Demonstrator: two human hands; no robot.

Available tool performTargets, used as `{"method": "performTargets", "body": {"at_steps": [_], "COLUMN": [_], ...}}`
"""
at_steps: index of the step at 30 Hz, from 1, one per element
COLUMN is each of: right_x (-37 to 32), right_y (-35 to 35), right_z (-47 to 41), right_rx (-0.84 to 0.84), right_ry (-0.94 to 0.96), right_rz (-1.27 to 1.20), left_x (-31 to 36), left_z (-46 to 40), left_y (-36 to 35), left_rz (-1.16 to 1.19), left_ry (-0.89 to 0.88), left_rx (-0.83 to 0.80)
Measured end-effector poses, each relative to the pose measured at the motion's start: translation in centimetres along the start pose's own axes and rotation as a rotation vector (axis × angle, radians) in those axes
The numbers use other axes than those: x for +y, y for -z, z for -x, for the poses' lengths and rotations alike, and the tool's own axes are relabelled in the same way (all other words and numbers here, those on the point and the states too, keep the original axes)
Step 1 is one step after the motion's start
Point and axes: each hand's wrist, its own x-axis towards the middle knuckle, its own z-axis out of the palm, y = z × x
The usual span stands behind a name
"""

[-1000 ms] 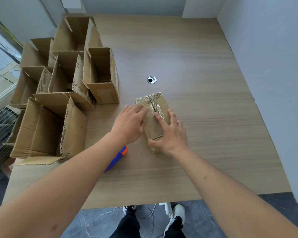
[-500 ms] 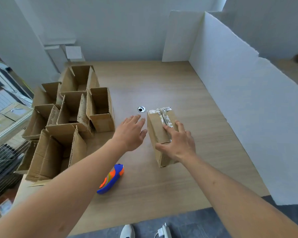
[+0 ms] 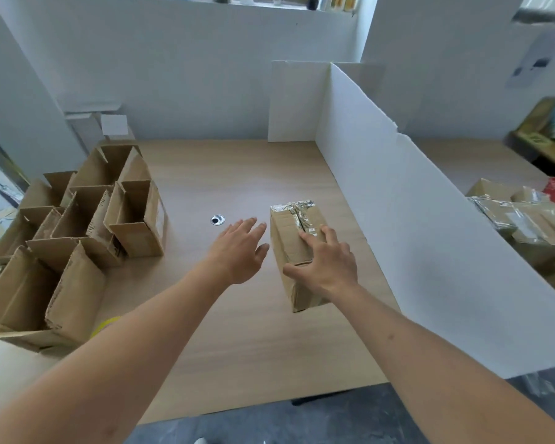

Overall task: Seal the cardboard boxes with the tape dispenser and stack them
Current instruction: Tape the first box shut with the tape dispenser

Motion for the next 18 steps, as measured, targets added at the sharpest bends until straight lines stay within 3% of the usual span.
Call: {"method": "performTargets", "body": {"at_steps": [7, 18], "right_x": [4.3, 4.9], "right_y": [1.3, -0.9], "right_z": [-3.5, -15.0], "right_rx": [0.003, 0.021], "right_ry": [-0.046, -0.166], "right_rz": [-0.003, -0.008], "left_x": [3.8, 1.0], "left_z": [-5.0, -18.7], "left_y": [-0.8, -2.8], "left_rz": [-0.011, 0.002], "left_ry": [-0.037, -0.115], "left_rx": [-0.040, -0.122]}}
